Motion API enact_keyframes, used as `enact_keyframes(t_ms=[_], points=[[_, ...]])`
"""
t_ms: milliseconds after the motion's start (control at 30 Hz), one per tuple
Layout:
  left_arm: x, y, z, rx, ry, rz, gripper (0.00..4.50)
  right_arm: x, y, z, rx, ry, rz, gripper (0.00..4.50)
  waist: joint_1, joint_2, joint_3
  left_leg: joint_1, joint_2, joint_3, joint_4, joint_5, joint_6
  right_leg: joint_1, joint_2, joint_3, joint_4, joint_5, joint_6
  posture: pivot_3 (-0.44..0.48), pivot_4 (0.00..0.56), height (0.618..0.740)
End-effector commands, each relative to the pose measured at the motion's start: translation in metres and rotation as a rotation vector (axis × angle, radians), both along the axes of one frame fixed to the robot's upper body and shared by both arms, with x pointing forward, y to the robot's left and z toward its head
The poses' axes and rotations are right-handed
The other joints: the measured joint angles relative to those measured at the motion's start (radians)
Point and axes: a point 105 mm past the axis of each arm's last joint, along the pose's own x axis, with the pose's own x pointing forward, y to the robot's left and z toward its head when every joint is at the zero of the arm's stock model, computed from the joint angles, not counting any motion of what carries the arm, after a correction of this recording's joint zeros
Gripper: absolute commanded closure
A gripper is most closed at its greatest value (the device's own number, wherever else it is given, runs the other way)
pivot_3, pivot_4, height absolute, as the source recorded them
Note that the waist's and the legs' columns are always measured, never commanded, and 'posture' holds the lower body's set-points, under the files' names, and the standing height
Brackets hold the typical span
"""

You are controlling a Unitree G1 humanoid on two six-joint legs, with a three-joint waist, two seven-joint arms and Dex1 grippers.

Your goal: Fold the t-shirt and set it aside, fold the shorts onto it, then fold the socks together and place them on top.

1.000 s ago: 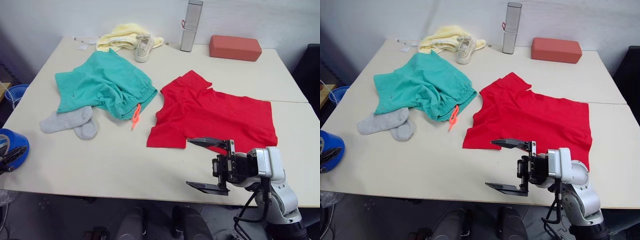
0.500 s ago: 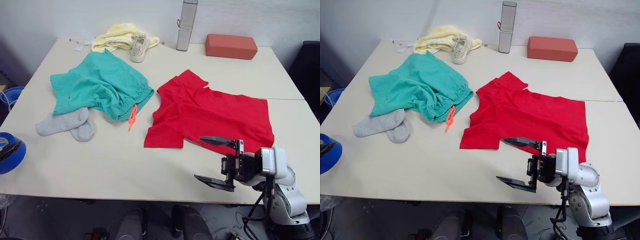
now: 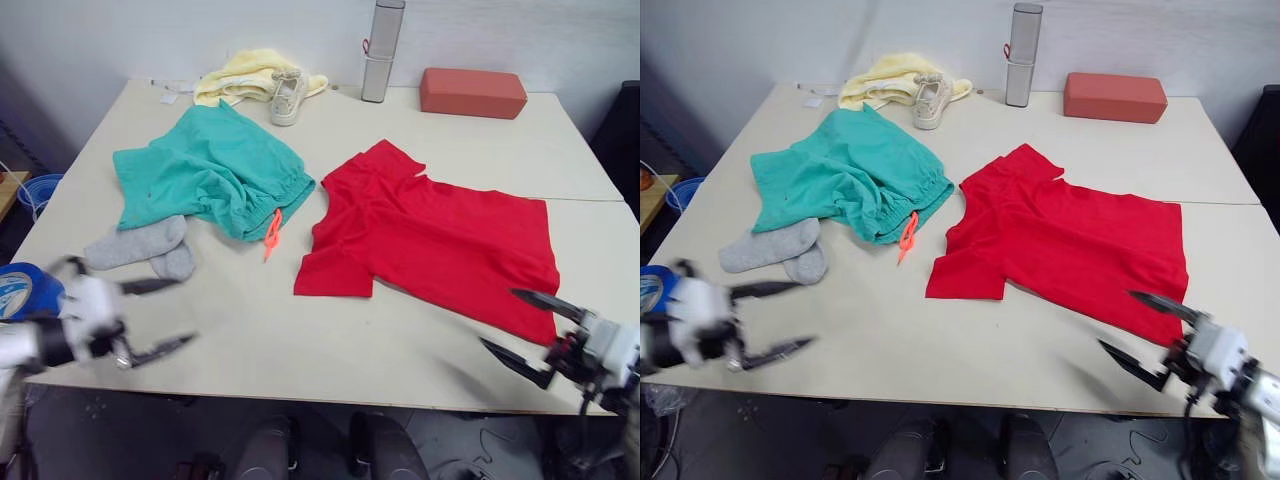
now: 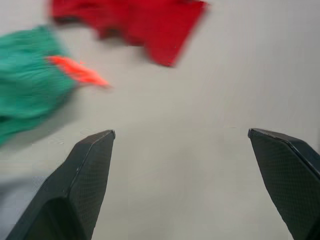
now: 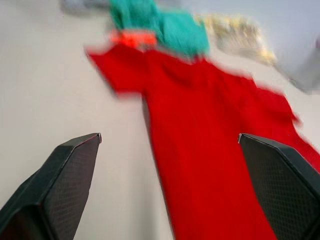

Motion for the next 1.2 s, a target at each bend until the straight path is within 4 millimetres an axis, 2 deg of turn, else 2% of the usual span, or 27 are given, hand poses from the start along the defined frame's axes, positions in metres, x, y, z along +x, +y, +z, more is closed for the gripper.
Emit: enact_keyframes(t_ms=[33, 133, 200, 267, 367, 500, 633, 833, 933, 1067, 1200], points=[[0.009, -0.011, 0.003, 0.061, -0.075, -0.071, 0.01, -0.021, -0.027, 0.005, -0.1, -0.014, -0.088, 0.0, -0.001, 0.0, 0.0, 0.0, 0.001, 0.0, 0.0, 0.0, 0.0, 0.0, 0.0, 0.0, 0.001, 0.0, 0.0, 0.0, 0.15, 0.74], [0.01, -0.023, 0.0, 0.052, -0.069, -0.117, 0.01, -0.034, -0.037, 0.004, -0.124, -0.003, -0.142, 0.0, -0.009, 0.002, -0.001, 0.002, 0.001, 0.001, 0.0, 0.001, 0.0, 0.0, 0.0, 0.001, 0.003, 0.0, 0.0, 0.0, 0.15, 0.74], [0.017, -0.029, -0.002, 0.061, -0.082, -0.108, 0.01, -0.033, -0.037, 0.004, -0.14, 0.003, -0.183, 0.0, -0.01, 0.001, -0.001, 0.004, 0.001, 0.003, -0.001, 0.001, 0.0, 0.001, 0.0, 0.004, 0.003, 0.0, 0.0, 0.0, 0.15, 0.74], [0.024, -0.038, -0.004, 0.067, -0.093, -0.119, 0.01, -0.024, -0.037, 0.006, -0.187, 0.017, -0.235, 0.0, -0.007, 0.002, -0.001, 0.005, 0.001, 0.003, -0.002, 0.001, 0.001, 0.001, 0.0, 0.004, 0.004, 0.0, 0.0, 0.0, 0.15, 0.74], [0.037, -0.052, -0.005, 0.091, -0.124, -0.13, 0.01, -0.008, -0.023, 0.015, -0.251, 0.001, -0.209, 0.0, -0.003, 0.002, -0.001, 0.005, 0.001, 0.004, -0.001, 0.002, 0.0, 0.0, 0.0, 0.005, 0.005, 0.0, 0.0, 0.0, 0.15, 0.74], [0.063, -0.078, -0.012, 0.118, -0.162, -0.109, 0.01, 0.016, -0.007, 0.021, -0.303, -0.016, -0.192, 0.0, 0.003, 0.001, -0.001, 0.005, 0.001, 0.005, -0.001, 0.002, 0.0, 0.0, 0.0, 0.005, 0.005, 0.0, 0.0, 0.0, 0.15, 0.74], [0.082, -0.096, -0.018, 0.174, -0.202, -0.122, 0.01, 0.035, -0.007, 0.018, -0.379, 0.006, -0.226, 0.0, 0.017, 0.001, -0.001, 0.005, 0.001, 0.007, -0.001, 0.005, 0.001, 0.0, 0.001, 0.005, 0.006, 0.0, 0.001, 0.0, 0.15, 0.74], [0.107, -0.105, -0.022, 0.256, -0.244, -0.145, 0.01, 0.047, -0.018, 0.011, -0.451, 0.076, -0.29, 0.0, 0.023, 0.001, -0.001, 0.002, 0.001, 0.007, 0.006, 0.006, 0.005, -0.001, 0.001, 0.005, 0.008, 0.001, 0.002, 0.0, 0.15, 0.74], [0.11, -0.112, -0.029, 0.271, -0.224, -0.186, 0.01, 0.047, -0.016, 0.008, -0.437, 0.126, -0.282, 0.0, 0.024, 0.001, -0.001, 0.002, 0.001, 0.007, 0.008, 0.004, 0.008, 0.0, 0.001, 0.006, 0.008, 0.001, 0.003, 0.0, 0.15, 0.74], [0.114, -0.117, -0.037, 0.288, -0.181, -0.204, 0.01, 0.038, -0.008, 0.008, -0.39, 0.203, -0.252, 0.0, 0.027, 0.002, -0.001, 0.002, 0.001, 0.007, 0.009, 0.004, 0.009, 0.0, 0.001, 0.006, 0.008, 0.002, 0.003, 0.0, 0.15, 0.74], [0.118, -0.113, -0.044, 0.309, -0.149, -0.188, 0.01, 0.033, -0.012, 0.003, -0.412, 0.241, -0.267, 0.0, 0.027, 0.002, -0.002, 0.002, 0.001, 0.007, 0.01, 0.004, 0.009, 0.001, 0.001, 0.006, 0.008, 0.002, 0.004, 0.0, 0.15, 0.74]])
